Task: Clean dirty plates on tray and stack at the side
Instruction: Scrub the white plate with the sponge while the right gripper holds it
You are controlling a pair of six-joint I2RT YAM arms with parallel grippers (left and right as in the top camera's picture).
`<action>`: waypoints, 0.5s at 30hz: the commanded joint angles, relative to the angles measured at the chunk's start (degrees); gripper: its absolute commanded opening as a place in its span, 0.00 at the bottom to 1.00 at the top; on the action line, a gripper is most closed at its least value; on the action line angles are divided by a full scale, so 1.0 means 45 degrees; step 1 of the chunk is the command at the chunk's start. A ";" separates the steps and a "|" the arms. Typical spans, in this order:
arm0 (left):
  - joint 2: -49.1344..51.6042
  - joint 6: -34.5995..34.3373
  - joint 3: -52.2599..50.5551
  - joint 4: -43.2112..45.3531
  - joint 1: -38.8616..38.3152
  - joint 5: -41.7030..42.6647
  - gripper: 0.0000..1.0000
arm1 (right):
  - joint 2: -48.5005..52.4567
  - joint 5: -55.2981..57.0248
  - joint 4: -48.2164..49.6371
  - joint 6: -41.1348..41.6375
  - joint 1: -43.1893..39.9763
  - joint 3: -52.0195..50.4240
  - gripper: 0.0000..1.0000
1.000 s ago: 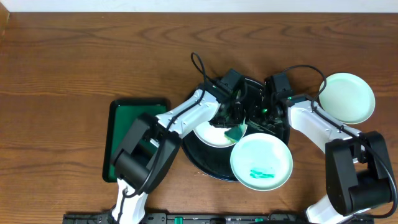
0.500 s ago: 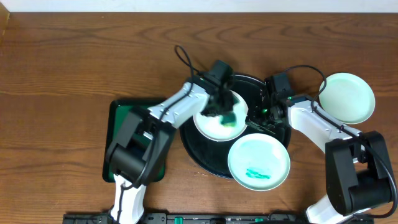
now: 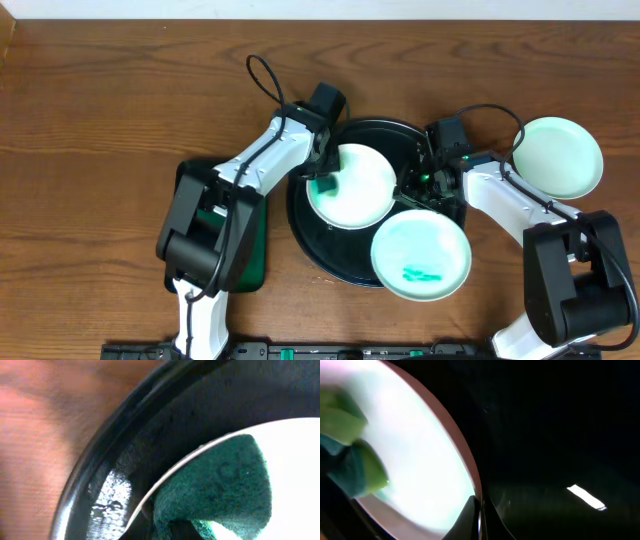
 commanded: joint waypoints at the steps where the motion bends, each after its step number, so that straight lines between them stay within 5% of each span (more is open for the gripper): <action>1: 0.0821 0.0087 -0.0753 -0.1171 0.0840 -0.4284 0.07 | 0.0083 0.1083 -0.0374 -0.0253 -0.0141 -0.0257 0.01; 13: -0.0899 0.1127 -0.0607 -0.1613 0.0447 -0.1132 0.07 | 0.0083 0.1083 -0.0092 -0.0534 -0.0131 -0.0262 0.01; 15: -0.1370 0.1132 -0.0612 -0.1719 0.0447 -0.1073 0.07 | 0.0083 0.1078 0.0141 -0.0529 -0.0126 -0.0257 0.21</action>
